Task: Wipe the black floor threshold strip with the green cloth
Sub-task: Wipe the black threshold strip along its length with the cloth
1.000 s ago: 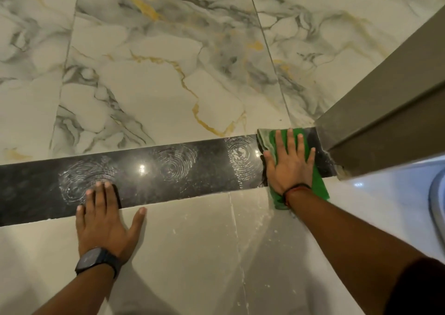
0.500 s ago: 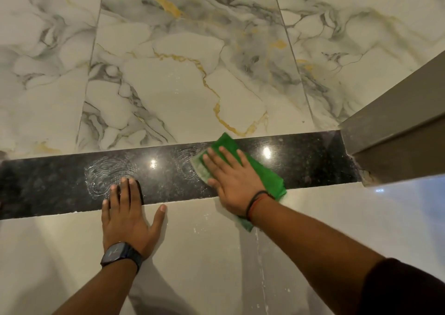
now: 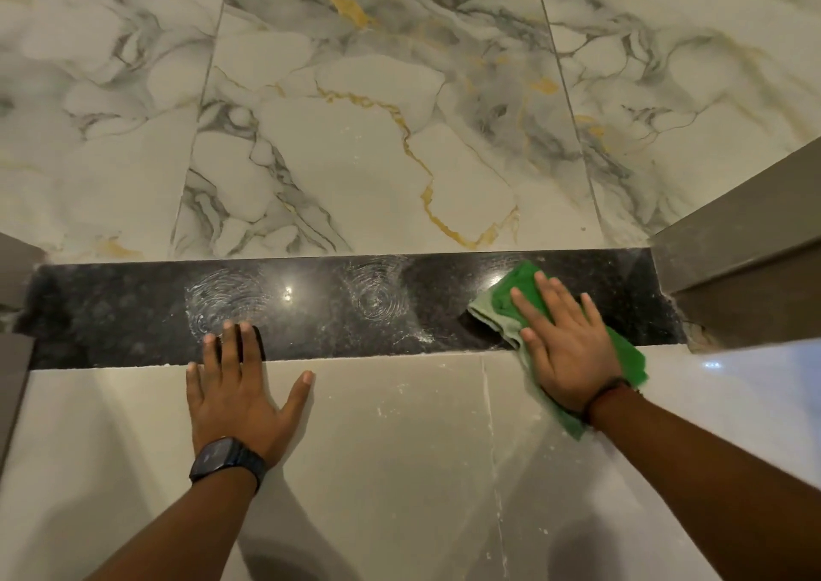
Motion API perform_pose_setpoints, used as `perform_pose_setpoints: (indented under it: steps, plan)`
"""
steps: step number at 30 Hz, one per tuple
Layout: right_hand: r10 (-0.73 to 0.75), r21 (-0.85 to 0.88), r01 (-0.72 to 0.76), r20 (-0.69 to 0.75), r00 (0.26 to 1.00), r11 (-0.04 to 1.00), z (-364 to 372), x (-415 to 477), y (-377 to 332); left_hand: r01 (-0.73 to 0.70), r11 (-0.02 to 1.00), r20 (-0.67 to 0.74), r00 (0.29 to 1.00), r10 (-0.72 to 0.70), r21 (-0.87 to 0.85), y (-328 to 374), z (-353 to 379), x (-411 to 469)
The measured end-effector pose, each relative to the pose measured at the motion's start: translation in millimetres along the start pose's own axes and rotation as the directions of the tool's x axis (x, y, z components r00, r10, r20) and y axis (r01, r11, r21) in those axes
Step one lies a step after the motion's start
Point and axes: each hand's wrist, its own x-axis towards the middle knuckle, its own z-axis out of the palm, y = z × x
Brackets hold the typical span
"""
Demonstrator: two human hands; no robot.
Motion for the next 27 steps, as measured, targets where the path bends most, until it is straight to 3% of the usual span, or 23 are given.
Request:
perform_pose_setpoints:
  steps: [7, 10, 13, 16, 20, 24, 27]
  plan:
    - [0.25, 0.031, -0.249, -0.059, 0.966, 0.968, 12.6, 31.8, -50.4, 0.051, 0.998, -0.02, 0.998, -0.052, -0.02, -0.4, 1.8, 1.5]
    - [0.264, 0.037, -0.262, -0.045, 0.963, 0.964, 13.8, 54.9, -80.6, 0.058, 0.998, -0.023, 0.998, -0.058, -0.026, 0.7, 2.1, 0.7]
    - [0.147, 0.025, -0.147, -0.01, 0.989, 0.989, 15.4, 68.6, -110.1, 0.067, 0.997, -0.023, 0.997, -0.068, -0.03, 1.3, 1.2, 0.1]
    - [-0.067, 0.009, 0.066, 0.031, 0.997, 0.998, 19.0, 66.2, -136.1, 0.064, 0.998, -0.012, 0.998, -0.065, -0.019, -0.4, -0.4, 0.6]
    - [-0.363, -0.001, 0.364, 0.07, 0.929, 0.931, 22.0, 42.4, -146.2, 0.053, 0.998, -0.006, 0.999, -0.053, -0.02, -0.7, -2.6, 0.2]
    - [-0.46, -0.015, 0.463, 0.082, 0.884, 0.886, 17.9, 19.2, -113.6, 0.069, 0.998, 0.014, 0.998, -0.069, -0.014, -9.7, -2.7, -3.4]
    - [-0.433, -0.019, 0.435, 0.061, 0.899, 0.9, 11.6, 9.7, -82.5, 0.111, 0.994, 0.009, 0.994, -0.111, -0.005, -35.8, -3.1, -10.3]
